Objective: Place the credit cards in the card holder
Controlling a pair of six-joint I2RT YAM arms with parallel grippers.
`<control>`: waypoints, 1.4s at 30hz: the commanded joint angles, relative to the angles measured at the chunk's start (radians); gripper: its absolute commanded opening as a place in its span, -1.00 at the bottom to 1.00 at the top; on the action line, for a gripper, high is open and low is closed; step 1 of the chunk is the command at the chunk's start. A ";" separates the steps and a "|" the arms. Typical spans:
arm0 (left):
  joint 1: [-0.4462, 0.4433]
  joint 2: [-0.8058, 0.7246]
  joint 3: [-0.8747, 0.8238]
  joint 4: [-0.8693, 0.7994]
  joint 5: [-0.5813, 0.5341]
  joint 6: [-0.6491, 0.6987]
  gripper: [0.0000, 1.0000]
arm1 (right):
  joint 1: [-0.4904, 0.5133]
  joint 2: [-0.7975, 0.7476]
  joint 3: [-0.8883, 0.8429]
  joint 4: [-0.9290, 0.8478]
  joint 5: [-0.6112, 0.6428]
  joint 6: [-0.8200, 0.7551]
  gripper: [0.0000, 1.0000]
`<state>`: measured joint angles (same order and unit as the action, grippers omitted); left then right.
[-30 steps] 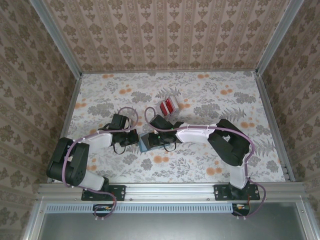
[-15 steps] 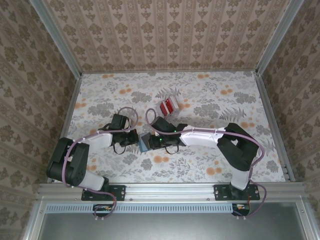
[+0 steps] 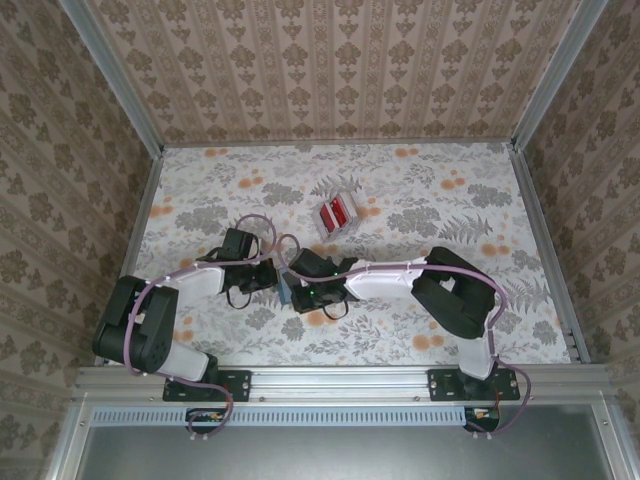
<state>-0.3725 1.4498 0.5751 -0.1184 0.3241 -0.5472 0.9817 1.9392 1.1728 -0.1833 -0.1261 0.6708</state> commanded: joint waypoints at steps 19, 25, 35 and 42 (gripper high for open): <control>-0.008 0.007 -0.038 -0.023 -0.056 -0.017 -0.95 | -0.082 -0.123 -0.007 -0.050 0.048 -0.057 -0.70; -0.007 0.004 -0.035 -0.030 -0.055 -0.016 -0.95 | -0.132 -0.114 -0.039 -0.056 0.027 -0.053 -0.69; -0.009 0.011 -0.023 -0.031 -0.050 -0.017 -0.95 | -0.128 0.002 0.018 -0.032 -0.033 -0.043 -0.69; -0.011 0.016 -0.030 -0.025 -0.053 -0.019 -0.95 | -0.098 0.059 0.073 -0.032 -0.061 -0.032 -0.68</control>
<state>-0.3744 1.4384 0.5587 -0.0971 0.3199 -0.5575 0.8639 1.9526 1.2160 -0.2070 -0.1726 0.6312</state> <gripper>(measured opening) 0.037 0.158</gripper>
